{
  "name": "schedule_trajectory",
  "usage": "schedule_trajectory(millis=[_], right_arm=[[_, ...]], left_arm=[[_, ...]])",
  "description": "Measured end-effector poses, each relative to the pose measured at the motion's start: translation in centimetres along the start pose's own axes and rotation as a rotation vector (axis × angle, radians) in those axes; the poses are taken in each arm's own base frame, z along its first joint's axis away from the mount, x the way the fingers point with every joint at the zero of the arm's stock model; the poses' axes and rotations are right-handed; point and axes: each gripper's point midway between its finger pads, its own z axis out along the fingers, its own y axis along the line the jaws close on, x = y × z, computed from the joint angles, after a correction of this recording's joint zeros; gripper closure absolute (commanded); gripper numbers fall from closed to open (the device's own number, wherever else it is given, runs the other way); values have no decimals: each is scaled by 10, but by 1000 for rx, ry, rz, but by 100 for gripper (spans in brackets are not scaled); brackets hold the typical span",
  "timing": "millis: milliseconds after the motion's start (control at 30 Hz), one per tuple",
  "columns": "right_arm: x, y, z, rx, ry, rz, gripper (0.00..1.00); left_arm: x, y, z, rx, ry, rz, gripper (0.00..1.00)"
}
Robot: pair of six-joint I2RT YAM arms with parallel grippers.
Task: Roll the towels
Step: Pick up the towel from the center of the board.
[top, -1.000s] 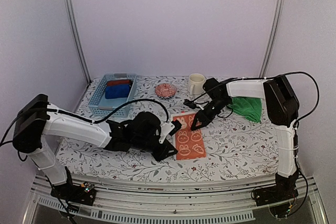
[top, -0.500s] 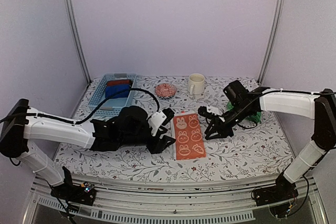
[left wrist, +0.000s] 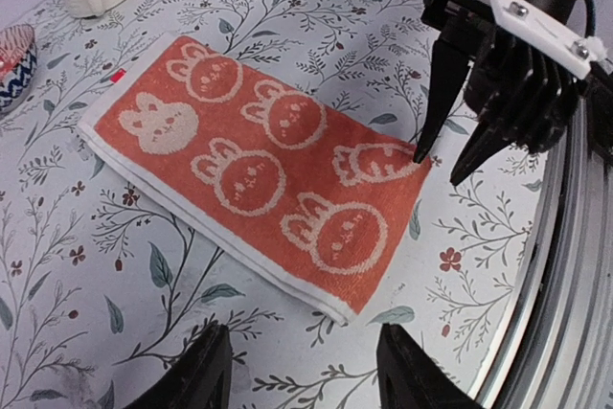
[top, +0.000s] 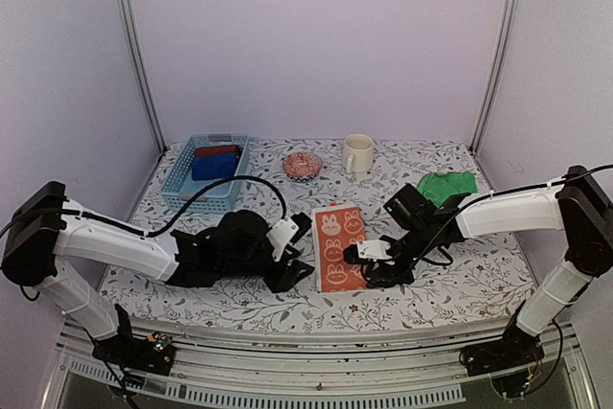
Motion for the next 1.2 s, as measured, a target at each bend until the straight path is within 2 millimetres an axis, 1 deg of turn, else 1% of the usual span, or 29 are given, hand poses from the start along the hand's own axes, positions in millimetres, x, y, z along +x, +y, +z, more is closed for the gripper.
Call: schedule_trajectory(millis=[67, 233, 433, 533, 667, 833, 1000, 1100, 1200], right_arm=[[0, -3, 3, 17, 5, -11, 71], [1, -9, 9, 39, 12, -22, 72], [18, -8, 26, 18, 64, -7, 73], [17, -9, 26, 19, 63, -18, 73], [18, -8, 27, 13, 64, -21, 73], [16, -8, 29, -5, 63, -16, 70], [14, -6, 31, -34, 63, -5, 67], [12, -5, 32, -46, 58, 0, 67], [12, -5, 33, -49, 56, 1, 68]], left_arm=[[1, 0, 0, 0, -2, -11, 47], [11, 3, 0, -9, 18, -19, 47], [12, 3, 0, -12, 20, -23, 48], [13, 3, 0, -12, 21, -23, 48], [19, 4, 0, -14, 35, -21, 49], [22, 4, 0, -12, 38, -6, 49], [36, -9, -1, 14, 43, 104, 42], [42, -21, 4, 22, 35, 225, 42], [49, -26, 13, 29, 35, 327, 45]])
